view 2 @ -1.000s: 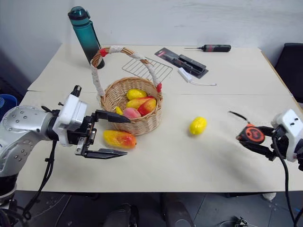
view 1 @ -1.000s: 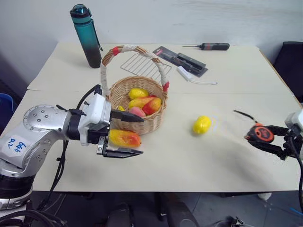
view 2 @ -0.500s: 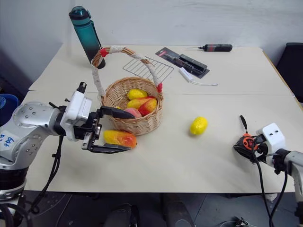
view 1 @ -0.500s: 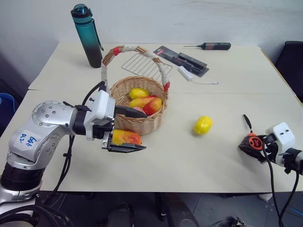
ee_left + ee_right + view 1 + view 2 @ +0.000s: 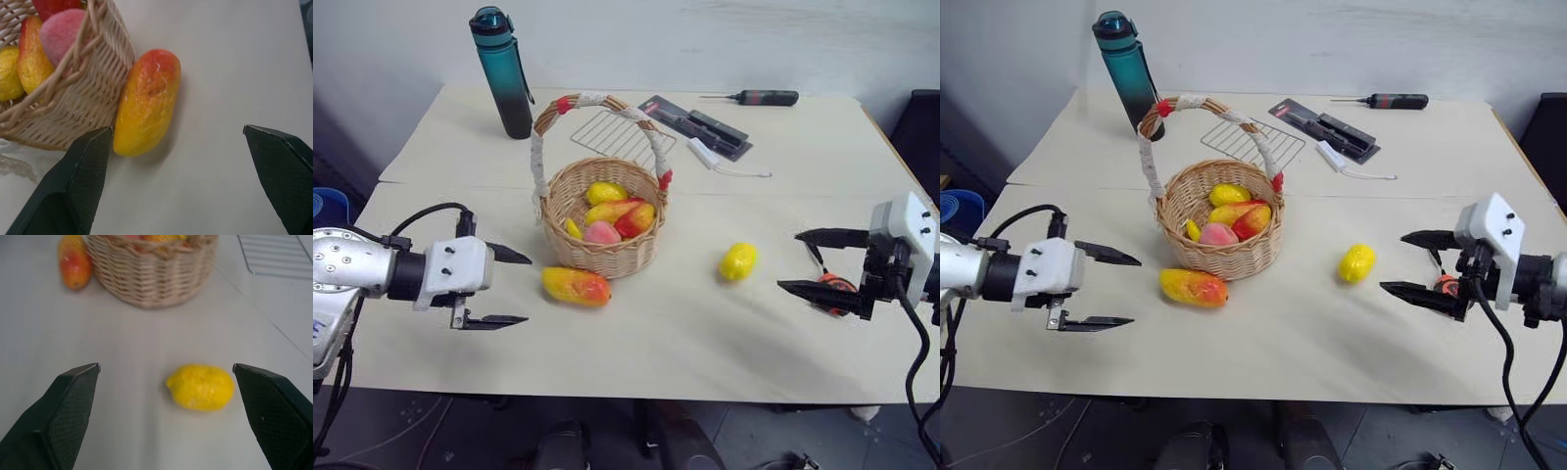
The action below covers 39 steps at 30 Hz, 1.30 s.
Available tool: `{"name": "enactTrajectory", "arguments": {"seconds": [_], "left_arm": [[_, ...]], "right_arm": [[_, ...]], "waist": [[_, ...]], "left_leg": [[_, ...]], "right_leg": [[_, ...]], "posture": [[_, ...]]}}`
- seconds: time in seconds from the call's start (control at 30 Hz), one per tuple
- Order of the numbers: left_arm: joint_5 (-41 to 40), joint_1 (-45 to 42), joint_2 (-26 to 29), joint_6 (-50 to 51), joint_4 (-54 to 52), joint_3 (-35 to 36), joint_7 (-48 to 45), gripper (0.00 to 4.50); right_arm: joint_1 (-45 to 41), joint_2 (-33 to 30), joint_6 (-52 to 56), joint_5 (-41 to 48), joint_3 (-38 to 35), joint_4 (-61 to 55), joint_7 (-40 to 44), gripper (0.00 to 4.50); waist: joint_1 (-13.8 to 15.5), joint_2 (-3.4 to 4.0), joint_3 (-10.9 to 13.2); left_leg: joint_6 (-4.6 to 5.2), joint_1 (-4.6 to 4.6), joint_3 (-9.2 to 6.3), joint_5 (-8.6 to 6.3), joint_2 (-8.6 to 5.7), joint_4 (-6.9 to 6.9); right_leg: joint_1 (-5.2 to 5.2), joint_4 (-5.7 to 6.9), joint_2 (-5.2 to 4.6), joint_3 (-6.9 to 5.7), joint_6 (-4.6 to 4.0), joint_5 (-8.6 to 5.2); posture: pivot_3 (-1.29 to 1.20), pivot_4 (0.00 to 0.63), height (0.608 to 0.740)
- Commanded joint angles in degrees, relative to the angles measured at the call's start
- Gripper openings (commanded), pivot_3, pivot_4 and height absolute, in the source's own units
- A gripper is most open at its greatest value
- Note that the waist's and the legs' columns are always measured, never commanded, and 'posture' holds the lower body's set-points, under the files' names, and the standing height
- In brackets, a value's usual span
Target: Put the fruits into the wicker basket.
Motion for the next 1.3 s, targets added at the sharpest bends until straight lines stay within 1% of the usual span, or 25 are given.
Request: {"name": "enactTrajectory", "arguments": {"seconds": [0.03,0.17,0.3,0.43,0.53,0.67,0.7,0.73,0.8,0.87,0.93,0.97,1.0,1.03,1.07,1.13,1.23,1.3], "left_arm": [[3.3,-2.3,-3.1,-3.1,1.3,-3.5,2.3,4.5],[8.0,-6.2,-8.9,-6.7,5.4,-8.2,5.9,4.5],[11.9,-7.1,-13.2,-9.0,8.4,-11.0,9.6,4.5],[15.5,-6.3,-14.9,-10.8,9.5,-12.8,11.5,4.5],[16.2,-5.9,-15.4,-11.1,10.0,-13.3,11.8,3.92],[17.9,-5.0,-14.9,-13.6,11.2,-14.3,11.6,2.73],[17.9,-4.8,-14.8,-13.7,11.3,-14.3,11.5,2.55],[17.7,-4.4,-14.5,-14.1,11.3,-14.3,11.1,2.48],[16.0,-3.1,-13.6,-14.9,10.5,-13.8,9.2,2.47],[9.2,-1.1,-13.1,-11.6,6.7,-10.9,6.6,2.47],[-3.9,-0.9,-12.2,-0.4,-0.4,-5.3,5.4,2.47],[-8.4,-1.9,-11.8,4.1,-2.9,-3.0,5.9,2.47],[-10.9,-3.7,-11.2,7.3,-4.5,-0.9,7.0,2.47],[-11.7,-5.4,-10.7,9.2,-5.3,0.3,8.3,2.47],[-12.2,-8.3,-10.4,11.5,-5.4,1.2,10.2,2.47],[-10.9,-15.4,-10.0,16.0,-4.1,0.6,14.1,2.47],[-0.7,-26.5,-10.8,19.4,1.7,-6.5,20.9,2.47],[5.7,-30.2,-11.7,18.9,4.7,-11.4,23.6,2.47]], "right_arm": [[-0.4,-2.0,3.5,7.8,-1.8,-6.7,2.5,4.48],[0.6,-3.9,6.8,13.2,-2.3,-11.2,3.9,4.48],[2.0,-3.3,6.8,14.2,-2.2,-12.9,2.7,4.48],[2.8,-2.8,6.2,14.5,-2.4,-13.4,0.9,4.48],[2.3,-2.8,6.2,15.4,-2.6,-13.2,-0.1,4.5],[2.9,-3.2,5.6,15.1,-2.7,-13.0,-0.4,4.5],[3.1,-3.3,5.4,14.8,-2.8,-13.1,-0.5,4.5],[3.2,-3.3,5.3,14.9,-2.8,-13.1,-0.6,4.5],[3.1,-3.3,5.3,15.1,-2.9,-13.1,-0.8,4.5],[2.9,-3.2,5.2,15.4,-2.9,-13.0,-1.0,4.5],[2.5,-2.6,4.9,15.8,-3.1,-12.8,-1.9,4.5],[2.0,-2.0,4.1,15.6,-3.2,-12.6,-2.6,4.5],[1.1,-1.3,4.0,15.9,-2.9,-12.1,-4.2,4.5],[0.4,-0.8,4.2,16.1,-2.7,-11.8,-5.5,4.5],[-0.4,-0.2,4.0,16.2,-2.6,-11.5,-6.5,4.5],[-1.6,0.8,3.8,16.4,-2.5,-11.4,-8.2,4.5],[-3.6,2.7,1.8,13.9,-0.8,-11.1,-11.4,4.5],[-4.7,3.6,0.7,12.1,0.8,-10.5,-13.2,4.5]], "waist": [[0.0,0.01,0.0],[0.3,0.0,0.0],[0.2,-0.02,0.0],[0.2,-0.03,0.0],[0.2,-0.03,0.0],[0.2,-0.03,0.0],[0.2,-0.03,0.0],[0.2,-0.03,0.0],[0.0,-0.02,0.0],[-0.2,-0.02,0.0],[-0.3,-0.04,0.0],[-0.2,-0.07,0.0],[-0.2,-0.08,0.0],[0.0,-0.1,0.0],[0.2,-0.1,0.0],[0.6,-0.1,0.0],[1.0,-0.08,0.0],[1.1,-0.07,0.0]], "left_leg": [[0.04,-0.09,-0.01,-0.03,0.02,0.0],[0.15,-0.23,-0.03,-0.16,0.03,0.01],[0.24,-0.26,0.0,-0.34,0.04,0.09],[0.29,-0.28,0.02,-0.43,0.04,0.11],[0.29,-0.27,0.02,-0.43,0.04,0.12],[0.29,-0.24,0.02,-0.43,0.04,0.12],[0.29,-0.24,0.02,-0.43,0.04,0.12],[0.28,-0.23,0.03,-0.43,0.04,0.12],[0.29,-0.22,0.04,-0.43,0.04,0.12],[0.28,-0.21,0.04,-0.43,0.06,0.12],[0.27,-0.22,0.05,-0.44,0.08,0.12],[0.27,-0.24,0.05,-0.44,0.1,0.12],[0.26,-0.26,0.0,-0.44,0.11,0.18],[0.25,-0.27,-0.03,-0.43,0.11,0.22],[0.24,-0.29,-0.06,-0.43,0.08,0.25],[0.24,-0.26,-0.07,-0.39,0.0,0.28],[0.31,-0.22,-0.02,-0.32,-0.09,0.31],[0.32,-0.21,0.02,-0.3,-0.1,0.31]], "right_leg": [[-0.01,-0.11,0.0,-0.03,0.02,0.05],[-0.08,-0.19,0.0,-0.06,0.13,0.06],[-0.07,-0.23,-0.02,-0.05,0.23,0.11],[-0.07,-0.25,-0.07,-0.06,0.28,0.12],[-0.07,-0.23,-0.08,-0.06,0.28,0.12],[-0.06,-0.21,-0.08,-0.05,0.28,0.12],[-0.05,-0.21,-0.08,-0.05,0.28,0.12],[-0.04,-0.21,-0.08,-0.04,0.28,0.12],[-0.03,-0.21,-0.08,-0.04,0.28,0.12],[-0.03,-0.2,-0.08,-0.04,0.28,0.12],[-0.04,-0.17,-0.08,-0.05,0.27,0.12],[-0.07,-0.17,-0.08,-0.07,0.27,0.12],[-0.07,-0.16,-0.08,-0.12,0.28,0.12],[-0.06,-0.15,-0.07,-0.14,0.28,0.12],[-0.06,-0.15,-0.08,-0.14,0.28,0.12],[0.01,-0.17,-0.08,-0.11,0.3,0.11],[0.06,-0.22,-0.07,-0.01,0.39,0.16],[0.08,-0.24,-0.07,0.03,0.43,0.18]], "posture": [[0.0,0.15,0.74],[0.0,0.15,0.74],[0.0,0.15,0.74],[0.0,0.15,0.74],[0.0,0.15,0.74],[0.0,0.15,0.74],[0.0,0.15,0.74],[0.0,0.15,0.74],[0.0,0.15,0.74],[0.0,0.15,0.74],[0.0,0.15,0.74],[0.0,0.15,0.74],[0.0,0.15,0.74],[0.0,0.15,0.74],[0.0,0.15,0.74],[0.0,0.15,0.74],[0.0,0.15,0.74],[0.0,0.15,0.74]]}}
